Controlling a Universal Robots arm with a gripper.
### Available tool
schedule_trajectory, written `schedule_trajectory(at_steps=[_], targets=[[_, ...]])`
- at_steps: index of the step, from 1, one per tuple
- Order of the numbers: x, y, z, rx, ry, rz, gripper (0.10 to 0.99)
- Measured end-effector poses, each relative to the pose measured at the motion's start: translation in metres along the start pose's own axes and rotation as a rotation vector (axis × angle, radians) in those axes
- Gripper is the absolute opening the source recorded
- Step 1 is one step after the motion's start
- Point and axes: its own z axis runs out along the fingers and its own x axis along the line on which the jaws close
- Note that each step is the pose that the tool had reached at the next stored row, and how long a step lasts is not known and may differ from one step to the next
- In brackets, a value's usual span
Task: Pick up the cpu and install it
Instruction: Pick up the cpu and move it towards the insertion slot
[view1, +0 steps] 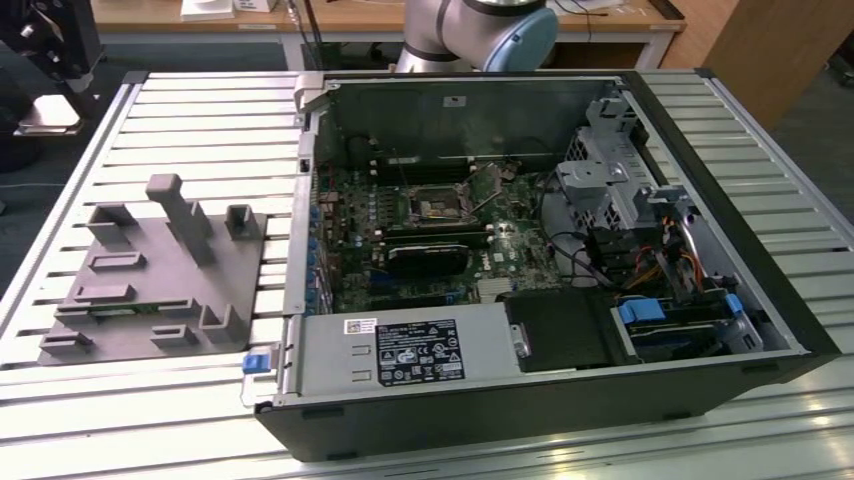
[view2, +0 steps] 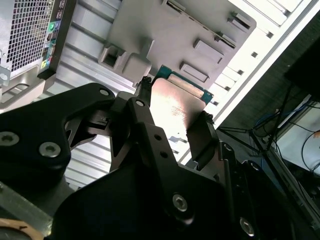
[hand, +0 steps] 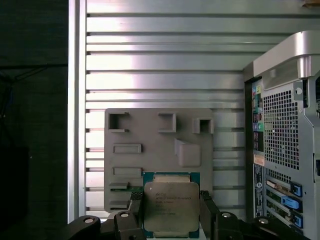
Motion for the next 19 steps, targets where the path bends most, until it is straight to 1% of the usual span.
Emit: schedule_trajectory(at_steps=[12, 19], targets=[[-0.0085, 0.0002, 0.0004, 0.0, -0.0001, 0.0, 0.537], [-0.015, 0.0003, 0.0006, 0.0, -0.0001, 0.0, 0.537]])
